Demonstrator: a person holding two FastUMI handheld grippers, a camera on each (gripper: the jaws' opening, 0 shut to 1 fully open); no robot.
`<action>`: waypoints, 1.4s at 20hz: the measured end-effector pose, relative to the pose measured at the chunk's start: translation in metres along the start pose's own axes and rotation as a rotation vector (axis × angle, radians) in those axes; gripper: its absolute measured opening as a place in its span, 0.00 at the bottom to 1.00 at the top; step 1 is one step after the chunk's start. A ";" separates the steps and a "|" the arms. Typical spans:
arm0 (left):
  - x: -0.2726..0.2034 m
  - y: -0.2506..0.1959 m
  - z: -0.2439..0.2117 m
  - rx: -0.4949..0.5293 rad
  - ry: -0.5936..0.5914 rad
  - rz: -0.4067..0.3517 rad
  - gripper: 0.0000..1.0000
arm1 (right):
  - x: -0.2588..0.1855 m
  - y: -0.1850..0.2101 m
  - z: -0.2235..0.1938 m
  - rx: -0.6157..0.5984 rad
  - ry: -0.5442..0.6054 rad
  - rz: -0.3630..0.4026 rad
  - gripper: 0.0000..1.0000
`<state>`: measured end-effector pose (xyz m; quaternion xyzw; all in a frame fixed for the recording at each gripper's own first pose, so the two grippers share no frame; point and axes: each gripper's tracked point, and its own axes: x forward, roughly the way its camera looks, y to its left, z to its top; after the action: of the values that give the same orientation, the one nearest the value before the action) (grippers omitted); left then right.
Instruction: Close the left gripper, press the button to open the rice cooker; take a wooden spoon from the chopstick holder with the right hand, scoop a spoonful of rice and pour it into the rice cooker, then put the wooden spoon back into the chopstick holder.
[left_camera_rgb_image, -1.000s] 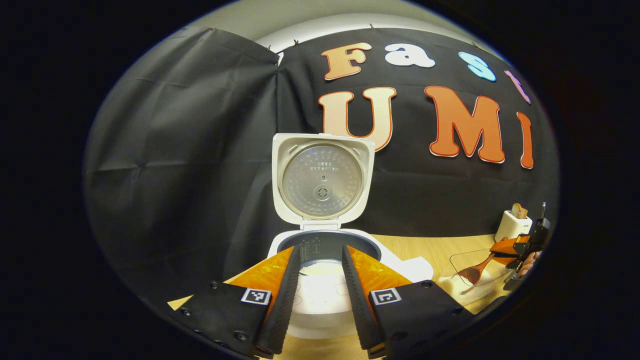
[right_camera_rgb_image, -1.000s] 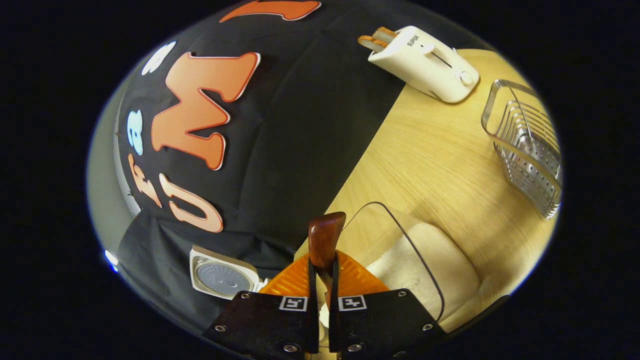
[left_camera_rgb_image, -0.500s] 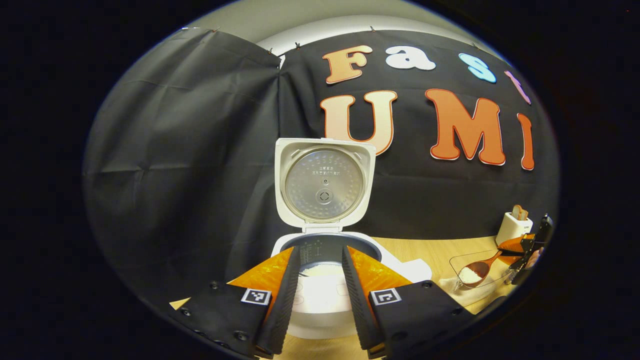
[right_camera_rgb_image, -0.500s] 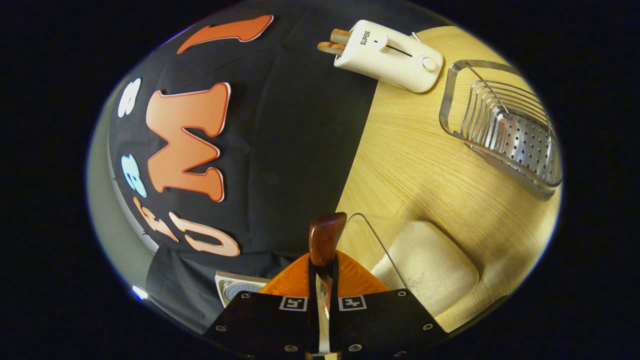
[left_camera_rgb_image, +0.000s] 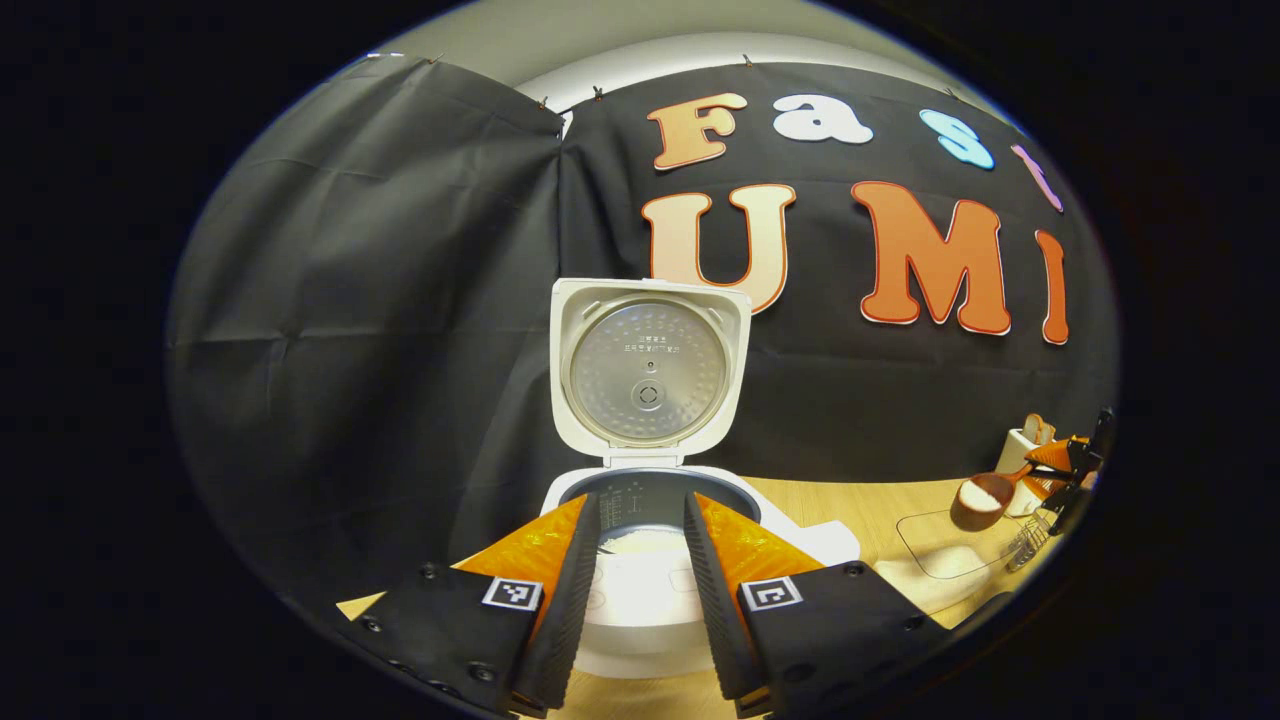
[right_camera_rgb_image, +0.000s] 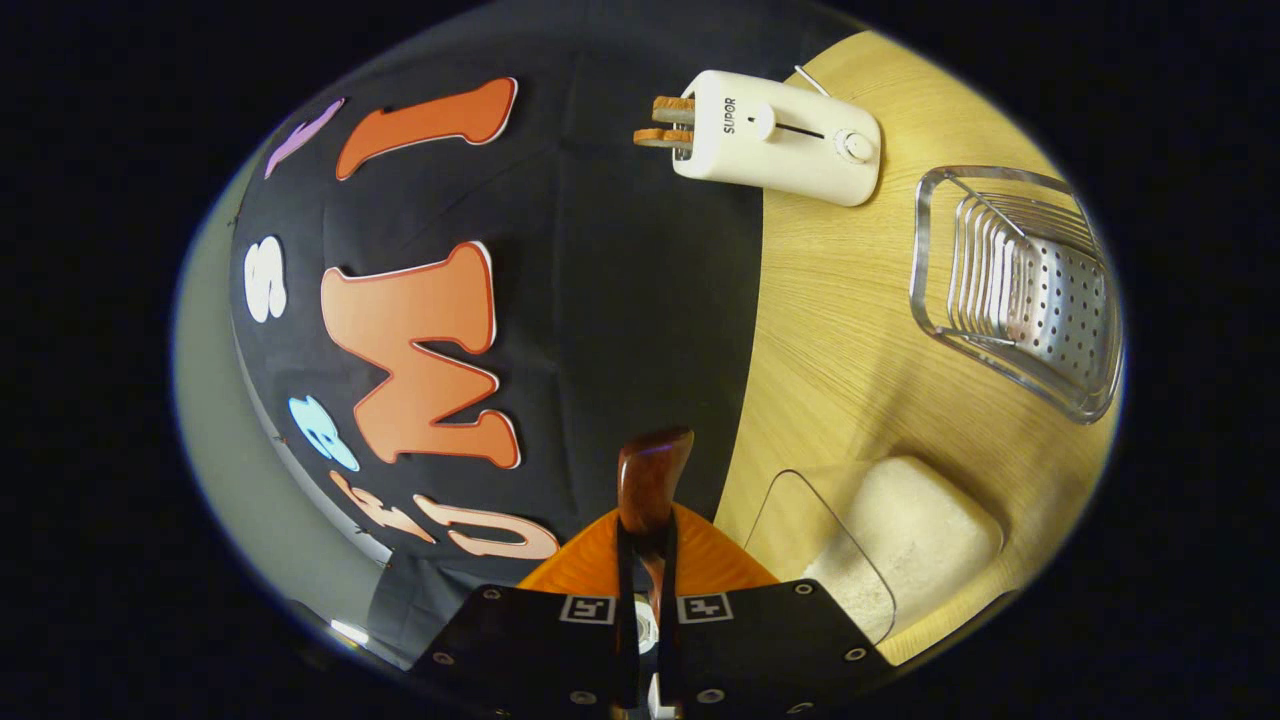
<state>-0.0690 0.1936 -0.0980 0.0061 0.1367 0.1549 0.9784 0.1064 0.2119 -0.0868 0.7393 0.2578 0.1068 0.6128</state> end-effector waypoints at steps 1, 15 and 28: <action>0.000 0.000 0.000 -0.001 -0.001 0.001 0.58 | 0.001 0.004 0.000 0.018 0.002 0.006 0.08; -0.004 0.019 -0.006 -0.006 -0.003 0.024 0.65 | 0.045 0.072 -0.094 0.088 0.105 0.080 0.08; -0.019 0.057 -0.021 -0.039 -0.004 0.087 0.73 | 0.122 0.110 -0.215 -0.049 0.194 0.089 0.08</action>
<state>-0.1094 0.2411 -0.1099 -0.0066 0.1313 0.1998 0.9710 0.1347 0.4447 0.0487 0.7210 0.2804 0.2112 0.5974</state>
